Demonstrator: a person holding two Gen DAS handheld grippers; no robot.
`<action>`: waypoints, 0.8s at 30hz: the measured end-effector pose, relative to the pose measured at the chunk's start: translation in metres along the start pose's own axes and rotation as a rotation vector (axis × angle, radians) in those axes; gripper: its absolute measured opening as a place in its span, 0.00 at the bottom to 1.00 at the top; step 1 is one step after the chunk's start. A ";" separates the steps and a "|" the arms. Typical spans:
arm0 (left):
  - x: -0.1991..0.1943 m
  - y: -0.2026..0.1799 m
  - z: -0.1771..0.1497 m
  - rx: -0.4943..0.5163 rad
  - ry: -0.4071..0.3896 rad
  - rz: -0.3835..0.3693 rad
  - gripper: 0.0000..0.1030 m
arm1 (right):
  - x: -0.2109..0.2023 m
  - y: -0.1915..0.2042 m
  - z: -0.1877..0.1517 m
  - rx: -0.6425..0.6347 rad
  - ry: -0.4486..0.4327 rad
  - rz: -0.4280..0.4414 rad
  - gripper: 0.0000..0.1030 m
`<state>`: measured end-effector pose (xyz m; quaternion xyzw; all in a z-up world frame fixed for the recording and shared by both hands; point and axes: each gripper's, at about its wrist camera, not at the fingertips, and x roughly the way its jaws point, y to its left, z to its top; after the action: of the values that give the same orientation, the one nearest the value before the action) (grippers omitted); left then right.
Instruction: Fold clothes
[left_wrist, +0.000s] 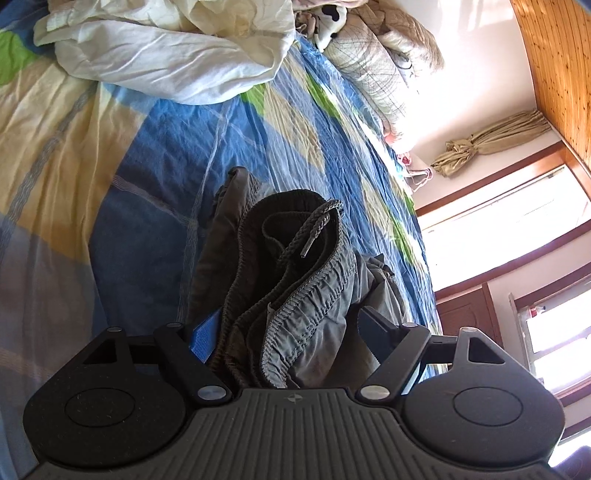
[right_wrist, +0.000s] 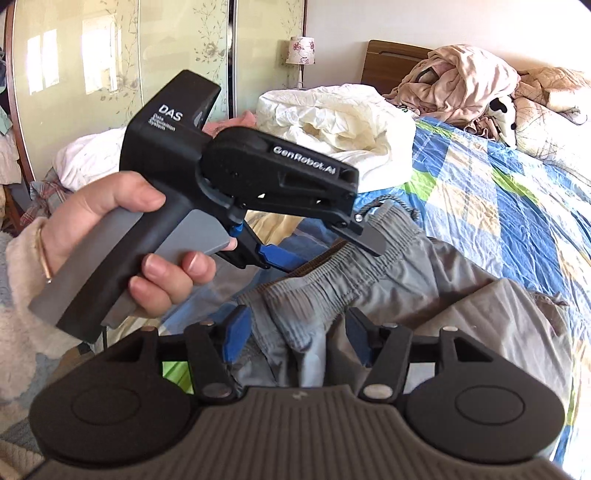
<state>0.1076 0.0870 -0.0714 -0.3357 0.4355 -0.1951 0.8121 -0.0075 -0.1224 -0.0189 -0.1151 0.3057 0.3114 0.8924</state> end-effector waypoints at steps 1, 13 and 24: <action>0.001 -0.004 -0.001 0.019 -0.003 0.018 0.80 | -0.006 -0.007 -0.002 0.025 -0.002 -0.009 0.59; 0.009 0.021 -0.004 -0.135 -0.052 0.155 0.32 | -0.030 -0.081 -0.027 0.309 -0.002 -0.191 0.59; -0.006 0.024 0.001 -0.102 -0.089 0.114 0.51 | -0.040 -0.147 -0.086 0.589 0.066 -0.243 0.59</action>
<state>0.1061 0.1078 -0.0845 -0.3599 0.4267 -0.1110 0.8222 0.0191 -0.2900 -0.0599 0.1024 0.3957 0.0968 0.9075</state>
